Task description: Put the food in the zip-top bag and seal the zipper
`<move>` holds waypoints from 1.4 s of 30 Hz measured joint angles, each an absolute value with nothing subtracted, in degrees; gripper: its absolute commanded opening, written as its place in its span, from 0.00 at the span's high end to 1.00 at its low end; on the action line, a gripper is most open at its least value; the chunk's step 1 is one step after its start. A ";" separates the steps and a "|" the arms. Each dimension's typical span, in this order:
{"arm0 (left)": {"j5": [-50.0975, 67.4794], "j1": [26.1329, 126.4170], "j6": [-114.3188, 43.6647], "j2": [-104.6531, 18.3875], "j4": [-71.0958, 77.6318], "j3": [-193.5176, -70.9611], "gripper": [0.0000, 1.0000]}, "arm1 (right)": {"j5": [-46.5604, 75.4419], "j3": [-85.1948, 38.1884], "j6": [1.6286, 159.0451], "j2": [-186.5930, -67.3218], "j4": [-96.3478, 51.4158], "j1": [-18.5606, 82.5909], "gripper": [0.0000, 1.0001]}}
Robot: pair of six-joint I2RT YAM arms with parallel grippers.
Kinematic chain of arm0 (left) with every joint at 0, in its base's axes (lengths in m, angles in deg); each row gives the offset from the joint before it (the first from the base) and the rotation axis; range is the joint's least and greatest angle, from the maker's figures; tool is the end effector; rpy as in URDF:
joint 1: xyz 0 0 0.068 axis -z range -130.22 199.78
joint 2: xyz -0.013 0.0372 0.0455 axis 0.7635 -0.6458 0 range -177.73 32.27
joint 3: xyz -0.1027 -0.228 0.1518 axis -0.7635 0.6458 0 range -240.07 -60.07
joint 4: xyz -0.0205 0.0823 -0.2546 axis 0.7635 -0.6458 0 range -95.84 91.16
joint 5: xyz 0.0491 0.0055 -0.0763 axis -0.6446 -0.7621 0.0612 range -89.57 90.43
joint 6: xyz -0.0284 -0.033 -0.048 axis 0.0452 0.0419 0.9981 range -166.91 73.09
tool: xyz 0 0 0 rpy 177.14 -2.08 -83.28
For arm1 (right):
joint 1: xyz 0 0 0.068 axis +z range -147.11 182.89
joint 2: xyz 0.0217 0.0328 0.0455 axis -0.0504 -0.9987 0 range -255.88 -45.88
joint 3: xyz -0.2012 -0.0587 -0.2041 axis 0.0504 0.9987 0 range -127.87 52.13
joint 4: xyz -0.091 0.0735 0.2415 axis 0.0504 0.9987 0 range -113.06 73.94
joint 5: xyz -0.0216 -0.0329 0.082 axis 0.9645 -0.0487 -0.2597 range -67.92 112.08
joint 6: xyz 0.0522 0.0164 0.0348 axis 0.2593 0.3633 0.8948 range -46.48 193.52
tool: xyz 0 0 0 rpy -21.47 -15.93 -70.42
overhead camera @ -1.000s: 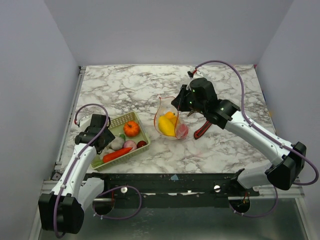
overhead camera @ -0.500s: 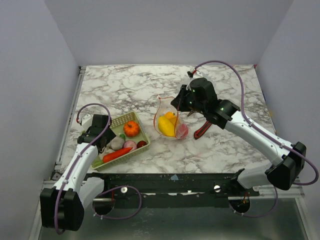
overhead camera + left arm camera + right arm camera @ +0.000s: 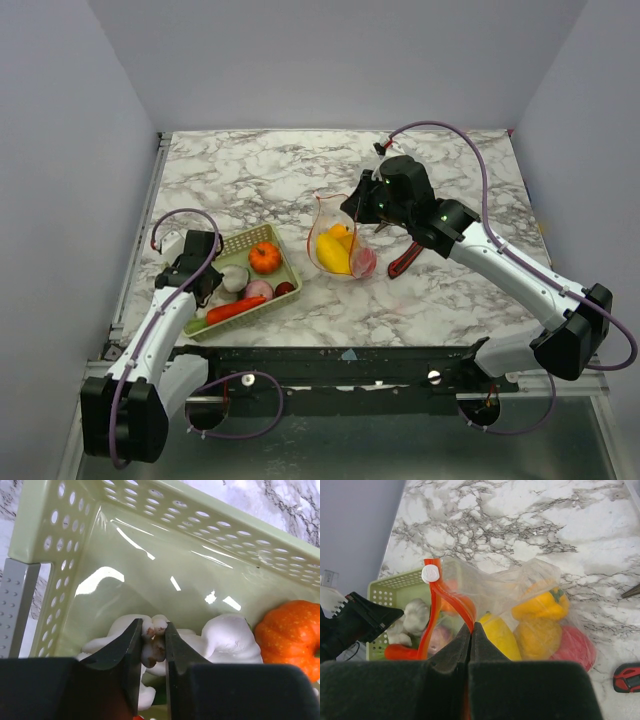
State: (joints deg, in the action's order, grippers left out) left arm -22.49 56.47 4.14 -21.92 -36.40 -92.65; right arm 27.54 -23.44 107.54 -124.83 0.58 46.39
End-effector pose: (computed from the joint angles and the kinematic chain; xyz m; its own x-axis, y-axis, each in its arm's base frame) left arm 0.1732 -0.0005 0.2033 -0.4656 -0.6665 -0.5822 -0.7204 0.6676 -0.1881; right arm 0.2441 0.2249 0.3811 -0.6221 0.1773 -0.7626 -0.3326 0.8219 0.4625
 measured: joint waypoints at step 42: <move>59.35 71.67 7.42 -15.98 39.51 -98.11 1.00 | 20.80 -23.44 112.57 -125.69 -3.29 46.39 1.00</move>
